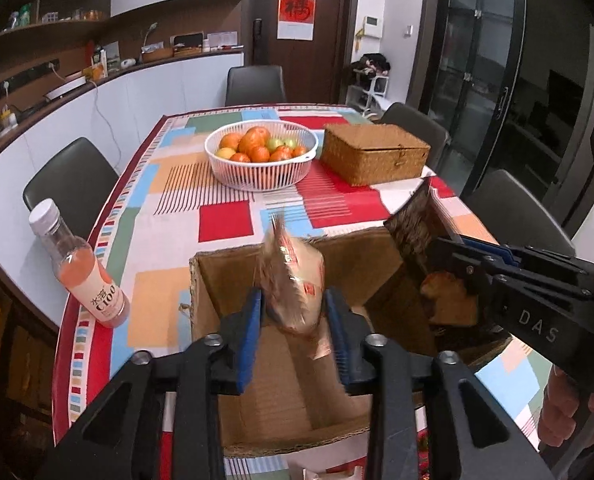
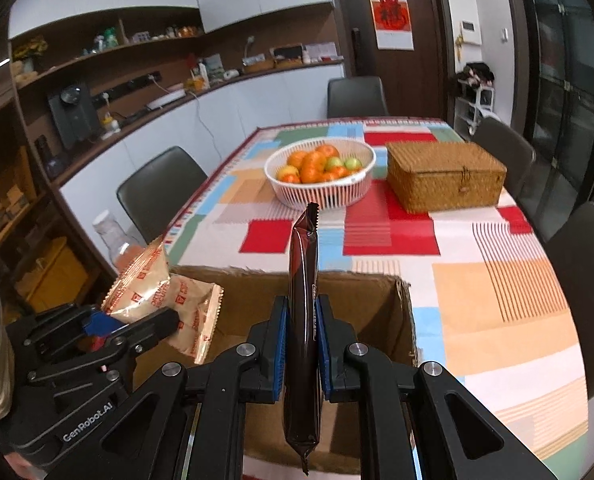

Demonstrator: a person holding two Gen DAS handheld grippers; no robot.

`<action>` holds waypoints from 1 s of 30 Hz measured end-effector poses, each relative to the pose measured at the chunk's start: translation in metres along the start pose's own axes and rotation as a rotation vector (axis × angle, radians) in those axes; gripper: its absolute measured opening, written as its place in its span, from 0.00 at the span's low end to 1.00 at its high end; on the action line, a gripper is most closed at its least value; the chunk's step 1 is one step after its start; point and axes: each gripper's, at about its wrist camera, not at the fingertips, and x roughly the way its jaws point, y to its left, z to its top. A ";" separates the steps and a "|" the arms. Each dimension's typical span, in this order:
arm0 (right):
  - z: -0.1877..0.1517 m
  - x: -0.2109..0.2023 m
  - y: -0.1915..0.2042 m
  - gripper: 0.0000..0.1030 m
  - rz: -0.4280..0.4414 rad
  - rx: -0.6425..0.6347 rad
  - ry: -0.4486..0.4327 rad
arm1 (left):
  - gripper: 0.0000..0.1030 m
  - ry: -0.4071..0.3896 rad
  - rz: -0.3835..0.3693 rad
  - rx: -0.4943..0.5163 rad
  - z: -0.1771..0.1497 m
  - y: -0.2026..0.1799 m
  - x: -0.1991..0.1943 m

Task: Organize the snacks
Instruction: 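Carry both packs to the cardboard box and open both tools to drop them inside, then grasp the pink candy bag with the left tool while the right tool grasps the gold chocolates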

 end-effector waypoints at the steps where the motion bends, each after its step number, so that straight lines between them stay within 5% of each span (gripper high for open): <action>1: -0.002 0.003 -0.002 0.16 -0.009 0.003 0.018 | 0.45 -0.006 0.007 0.003 -0.002 -0.001 -0.002; 6: -0.011 -0.007 0.001 0.39 -0.062 -0.029 -0.010 | 0.51 -0.037 0.032 0.009 -0.009 -0.003 -0.019; 21: -0.063 -0.086 0.015 0.45 -0.002 -0.077 -0.099 | 0.58 -0.129 -0.030 0.015 -0.056 -0.023 -0.102; 30: -0.102 -0.109 0.022 0.48 -0.012 -0.122 -0.079 | 0.59 -0.106 -0.041 0.042 -0.090 -0.032 -0.122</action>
